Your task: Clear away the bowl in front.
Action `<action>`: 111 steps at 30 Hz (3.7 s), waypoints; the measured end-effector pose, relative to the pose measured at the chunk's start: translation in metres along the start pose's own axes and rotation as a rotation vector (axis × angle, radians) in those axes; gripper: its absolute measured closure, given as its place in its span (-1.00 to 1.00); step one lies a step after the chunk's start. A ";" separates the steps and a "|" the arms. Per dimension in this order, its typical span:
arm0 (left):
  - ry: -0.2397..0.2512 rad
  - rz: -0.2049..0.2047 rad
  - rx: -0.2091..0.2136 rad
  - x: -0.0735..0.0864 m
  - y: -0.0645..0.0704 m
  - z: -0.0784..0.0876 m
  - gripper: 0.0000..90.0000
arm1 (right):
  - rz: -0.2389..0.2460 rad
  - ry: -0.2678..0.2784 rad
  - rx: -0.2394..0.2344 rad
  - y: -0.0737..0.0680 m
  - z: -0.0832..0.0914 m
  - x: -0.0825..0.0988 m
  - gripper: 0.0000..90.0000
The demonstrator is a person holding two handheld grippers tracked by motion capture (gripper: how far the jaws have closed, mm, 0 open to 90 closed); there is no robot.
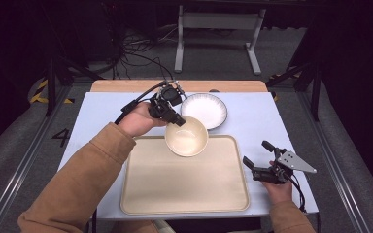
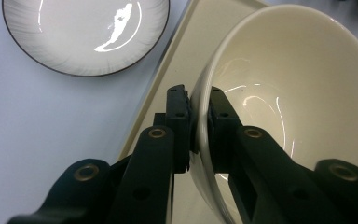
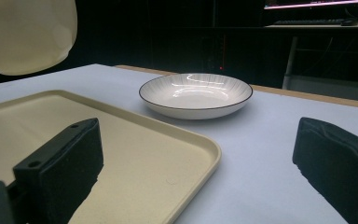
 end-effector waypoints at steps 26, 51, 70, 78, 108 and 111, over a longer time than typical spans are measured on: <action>-0.103 -0.033 0.070 0.018 0.022 -0.046 0.84 | 0.002 0.000 0.000 0.000 0.000 0.000 -0.95; -0.163 -0.045 0.089 0.027 0.029 -0.075 0.84 | -0.001 0.000 -0.001 0.000 0.000 0.000 -0.95; -0.162 -0.039 0.107 0.031 0.028 -0.084 0.84 | -0.001 -0.001 0.000 0.000 0.000 0.000 -0.95; -0.167 -0.024 0.116 0.032 0.027 -0.084 0.84 | -0.001 0.000 0.000 0.000 0.000 0.000 -0.95; -0.046 0.004 0.168 0.032 0.025 -0.067 0.05 | 0.001 0.000 0.000 0.000 0.000 0.000 -0.95; -0.008 -0.007 0.150 0.032 0.027 -0.061 -0.08 | 0.000 0.001 0.000 0.000 0.000 0.000 -0.95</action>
Point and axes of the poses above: each handheld gripper's, and its own axes: z roughly backward along the jaws, x roughly out of its underside, y roughly to its right, the point moved 9 cm from there along -z, roughly forward along the jaws, and after that the axes turned 5 degrees about -z, right-handed, at the moved point
